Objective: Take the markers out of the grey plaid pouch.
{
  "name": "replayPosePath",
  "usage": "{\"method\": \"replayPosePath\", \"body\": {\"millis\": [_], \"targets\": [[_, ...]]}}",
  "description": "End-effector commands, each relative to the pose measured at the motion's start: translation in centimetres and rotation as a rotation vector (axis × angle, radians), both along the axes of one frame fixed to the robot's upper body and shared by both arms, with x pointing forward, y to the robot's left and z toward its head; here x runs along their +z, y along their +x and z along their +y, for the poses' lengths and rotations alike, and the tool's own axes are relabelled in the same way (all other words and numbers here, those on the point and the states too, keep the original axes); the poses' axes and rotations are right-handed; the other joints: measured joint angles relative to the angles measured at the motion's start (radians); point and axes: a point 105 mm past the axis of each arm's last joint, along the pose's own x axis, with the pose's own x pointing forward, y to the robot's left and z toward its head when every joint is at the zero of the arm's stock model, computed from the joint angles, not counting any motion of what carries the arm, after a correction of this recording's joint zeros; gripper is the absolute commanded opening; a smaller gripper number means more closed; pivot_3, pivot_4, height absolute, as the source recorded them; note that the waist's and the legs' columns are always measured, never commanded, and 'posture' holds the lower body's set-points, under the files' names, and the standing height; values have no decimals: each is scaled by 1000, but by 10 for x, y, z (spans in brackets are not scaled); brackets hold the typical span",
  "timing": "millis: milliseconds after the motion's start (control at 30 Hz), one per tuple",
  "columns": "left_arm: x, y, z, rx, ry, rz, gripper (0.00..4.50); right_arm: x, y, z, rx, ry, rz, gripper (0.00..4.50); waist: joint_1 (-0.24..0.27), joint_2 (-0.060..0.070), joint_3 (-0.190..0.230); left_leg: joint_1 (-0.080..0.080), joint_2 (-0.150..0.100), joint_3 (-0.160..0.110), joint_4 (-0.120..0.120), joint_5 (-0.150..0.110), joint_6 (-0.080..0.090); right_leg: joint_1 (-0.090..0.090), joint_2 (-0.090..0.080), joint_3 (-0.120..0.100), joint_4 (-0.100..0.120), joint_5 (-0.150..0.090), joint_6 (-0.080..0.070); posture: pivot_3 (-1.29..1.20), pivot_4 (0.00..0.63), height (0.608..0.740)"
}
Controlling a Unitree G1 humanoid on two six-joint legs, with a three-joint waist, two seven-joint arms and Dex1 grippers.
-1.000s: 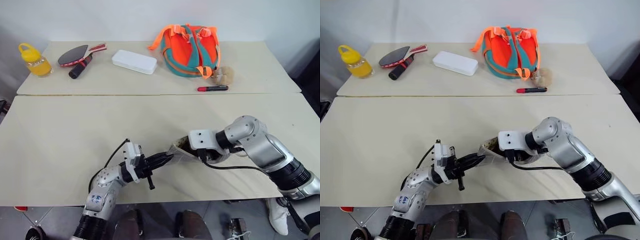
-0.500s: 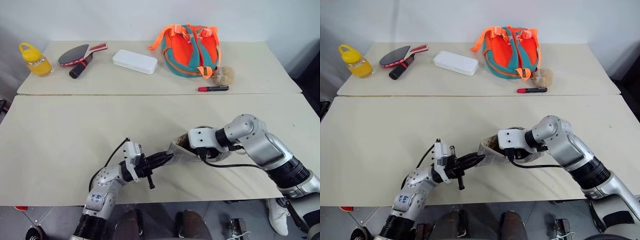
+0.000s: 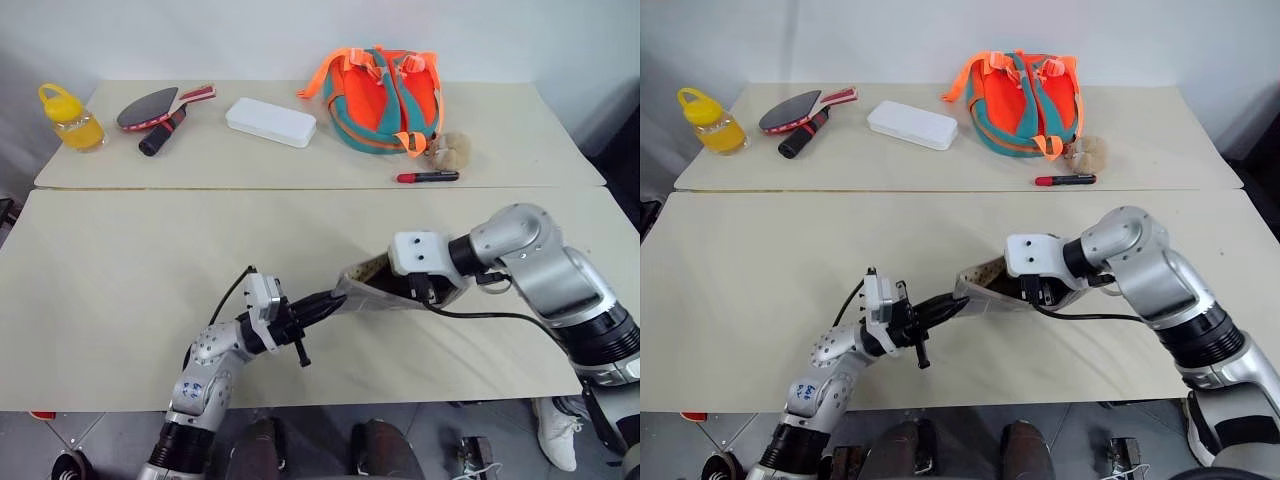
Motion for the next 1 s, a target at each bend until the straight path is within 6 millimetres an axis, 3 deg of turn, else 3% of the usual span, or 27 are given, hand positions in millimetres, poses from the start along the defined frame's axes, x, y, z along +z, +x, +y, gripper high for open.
{"method": "replayPosePath", "body": {"millis": [33,367,800,900,1000], "targets": [[14,2,-1,11,-51,-29,0,-2,-8,-1,4,21,34,1088,1,0,0,0,0,0,0,0,0,0,0,0,0,0,0,0,150,740],[26,0,-15,-12,-92,-51,0,-10,-21,16,76,37,42,1088,1,0,0,-1,0,0,1,0,0,0,0,-1,0,0,0,0,150,740],[22,12,-7,49,-132,44,0,32,-28,37,176,177,-52,1088,1,0,0,-1,0,-1,1,0,0,0,0,-1,0,0,0,0,150,740],[17,8,-9,27,-81,33,0,38,-23,42,180,217,-94,1088,-2,0,0,-1,0,-1,1,0,0,0,0,-1,0,0,0,0,150,740],[13,2,-10,2,-54,21,0,45,-4,45,145,256,-203,1088,-2,0,0,0,0,0,1,0,0,0,0,-1,1,0,0,0,150,740]]}}
